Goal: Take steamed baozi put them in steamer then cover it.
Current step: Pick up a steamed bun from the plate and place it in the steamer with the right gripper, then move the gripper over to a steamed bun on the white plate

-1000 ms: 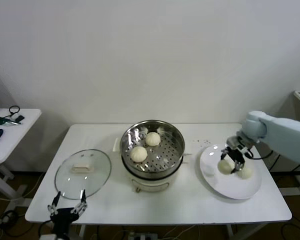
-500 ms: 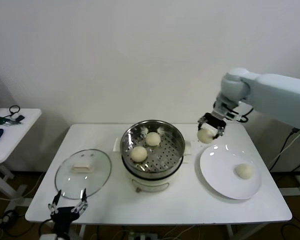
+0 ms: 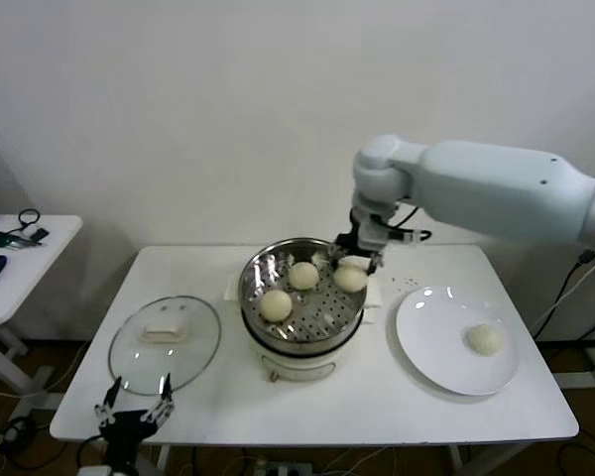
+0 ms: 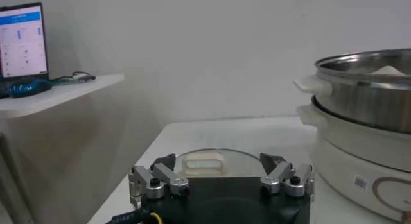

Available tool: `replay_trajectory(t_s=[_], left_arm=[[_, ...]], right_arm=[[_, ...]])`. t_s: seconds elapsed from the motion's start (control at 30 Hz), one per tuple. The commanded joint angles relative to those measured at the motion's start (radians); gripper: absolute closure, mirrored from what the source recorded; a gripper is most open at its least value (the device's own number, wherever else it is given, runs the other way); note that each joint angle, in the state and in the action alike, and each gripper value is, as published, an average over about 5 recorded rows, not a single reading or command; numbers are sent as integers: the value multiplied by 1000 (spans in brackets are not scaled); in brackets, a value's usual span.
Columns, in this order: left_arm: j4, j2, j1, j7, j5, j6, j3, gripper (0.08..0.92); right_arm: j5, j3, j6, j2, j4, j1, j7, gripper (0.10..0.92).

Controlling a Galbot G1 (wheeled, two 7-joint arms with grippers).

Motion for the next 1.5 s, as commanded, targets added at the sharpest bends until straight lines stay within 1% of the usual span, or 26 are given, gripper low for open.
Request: replay_trajectory(t_s=[0.03,0.67,0.77,0.93,1.1,1.27,1.33,1.4,1.5], left_arm=[[6,1,0,1,-8,-4,-4,177],[24,5,-11,1,-15,-5,-8,177],[24,5,-11,1,-15,-5,-8,177],[24,4,-14,0,-13,-3,-7,177],[20,3,-16,0,-11,-1,-5,177],[15,5,-17,-1,-9,1,-5,177],[14,6,-17,-1,-8,2,-6,177],[11,7,-15,0,-7,2,-6,177],[9,11,-13,0,-7,1,-6,177]], right_arm=[[-120,33,54,159,-12,-122,8,347],[-185,24,78,164,-17,-184,32,344],[-170,21,60,158,-11,-178,30,318],[-142,20,37,145,-2,-166,28,221],[-130,40,39,117,-5,-137,28,203],[-86,43,32,41,-6,-74,32,202],[-51,33,7,-9,-12,-43,56,202],[-23,-7,-64,-64,-9,6,127,203],[127,-151,-239,-143,2,108,245,203]])
